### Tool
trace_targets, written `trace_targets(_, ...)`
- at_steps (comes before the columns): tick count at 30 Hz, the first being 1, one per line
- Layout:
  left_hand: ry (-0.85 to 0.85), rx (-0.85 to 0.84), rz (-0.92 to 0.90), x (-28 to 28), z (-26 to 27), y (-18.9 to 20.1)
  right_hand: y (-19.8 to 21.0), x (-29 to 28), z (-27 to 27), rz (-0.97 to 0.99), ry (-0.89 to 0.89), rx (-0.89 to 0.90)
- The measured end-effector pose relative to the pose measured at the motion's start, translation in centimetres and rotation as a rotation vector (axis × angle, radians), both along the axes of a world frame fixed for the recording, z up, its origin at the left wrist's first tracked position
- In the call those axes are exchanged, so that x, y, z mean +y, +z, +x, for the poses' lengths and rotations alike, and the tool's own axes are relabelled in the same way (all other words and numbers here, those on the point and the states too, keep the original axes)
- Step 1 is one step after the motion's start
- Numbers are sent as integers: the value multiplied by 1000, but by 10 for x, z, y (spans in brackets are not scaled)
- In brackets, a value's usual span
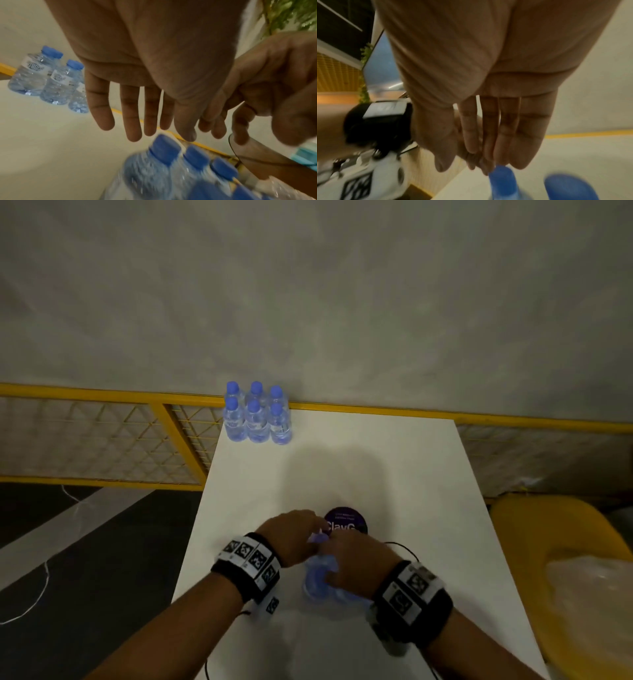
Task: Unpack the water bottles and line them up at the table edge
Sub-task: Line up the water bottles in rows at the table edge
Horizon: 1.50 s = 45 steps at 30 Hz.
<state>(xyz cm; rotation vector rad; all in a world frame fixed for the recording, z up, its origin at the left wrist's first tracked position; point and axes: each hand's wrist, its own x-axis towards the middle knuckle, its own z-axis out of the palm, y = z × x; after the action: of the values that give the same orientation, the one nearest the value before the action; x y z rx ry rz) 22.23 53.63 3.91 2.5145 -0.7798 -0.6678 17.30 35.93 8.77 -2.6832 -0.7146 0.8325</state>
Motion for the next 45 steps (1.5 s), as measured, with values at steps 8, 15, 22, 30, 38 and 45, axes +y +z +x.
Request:
trace_targets(8,80,-90,145,-22,-24,-14,-48,17,-45,-34,-69,-122)
trace_targets(15,77,-189,213,-23,-20,-22,-53,31,-29,-106,-126,16)
trace_targets(22,141,-346,106,-15,33,16,-9,11,2,120,-150,-220)
trace_targets(30,168,-490,180,-26,171,54,39,6,112,174,-313,-345)
trace_targets(38,285,-522,294,-23,295,36,18,10,240,173,-482,-289)
trace_targets(45,304,-400,341,-9,355,-7,-39,26,317,163,-506,-214)
